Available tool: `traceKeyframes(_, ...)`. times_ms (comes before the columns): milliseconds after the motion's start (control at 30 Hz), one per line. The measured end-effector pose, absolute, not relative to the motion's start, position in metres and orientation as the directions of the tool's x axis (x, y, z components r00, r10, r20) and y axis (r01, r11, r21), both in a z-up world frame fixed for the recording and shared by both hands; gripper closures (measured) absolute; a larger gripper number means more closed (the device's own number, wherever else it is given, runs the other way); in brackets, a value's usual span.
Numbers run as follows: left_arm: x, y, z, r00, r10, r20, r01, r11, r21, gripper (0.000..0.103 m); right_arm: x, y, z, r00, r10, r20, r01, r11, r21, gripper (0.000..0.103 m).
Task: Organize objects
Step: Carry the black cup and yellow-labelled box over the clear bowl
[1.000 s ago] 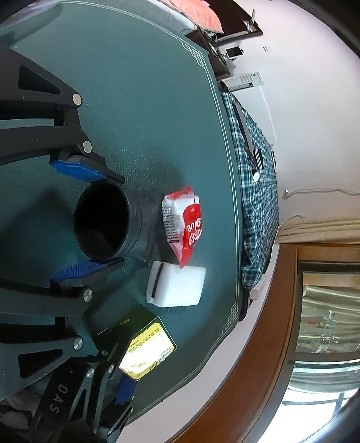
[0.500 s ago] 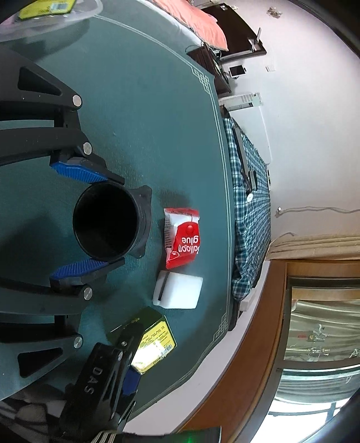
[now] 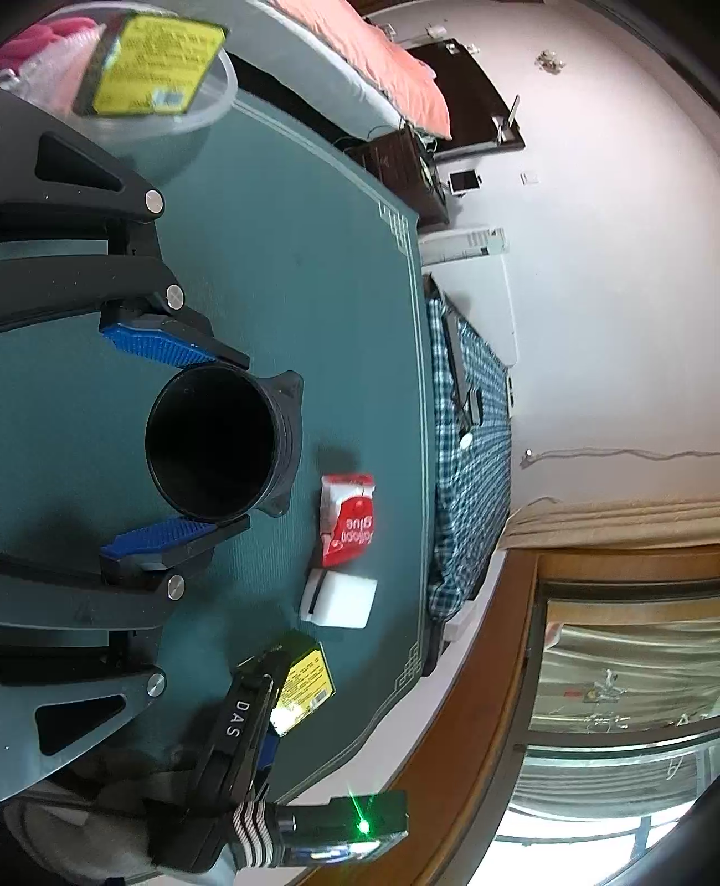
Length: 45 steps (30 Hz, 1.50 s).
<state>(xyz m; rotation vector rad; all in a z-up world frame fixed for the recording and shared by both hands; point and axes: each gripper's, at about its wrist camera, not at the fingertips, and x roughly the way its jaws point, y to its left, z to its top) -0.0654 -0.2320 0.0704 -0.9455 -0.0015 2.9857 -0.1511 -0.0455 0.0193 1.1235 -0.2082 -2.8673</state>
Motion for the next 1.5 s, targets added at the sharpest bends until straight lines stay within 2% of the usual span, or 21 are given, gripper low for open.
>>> traceKeyframes(333, -0.029, -0.258, 0.083, -0.836, -0.03, -0.547, 0.04, -0.999, -0.006, 0.051, -0.142, -0.043, 0.018, -0.734, -0.056, -0.677, -0.05, -0.99, 0.135, 0.028)
traceKeyframes(700, 0.004, -0.285, 0.092, -0.845, -0.057, -0.531, 0.088, -0.996, -0.032, 0.051, -0.107, -0.064, 0.017, -0.73, -0.084, -0.678, -0.007, -0.991, 0.13, 0.028)
traceKeyframes(1500, 0.062, -0.381, 0.105, -0.844, -0.199, -0.498, 0.269, -0.961, -0.071, 0.051, -0.046, -0.176, 0.049, -0.702, -0.342, -0.625, 0.284, -0.939, 0.194, 0.028)
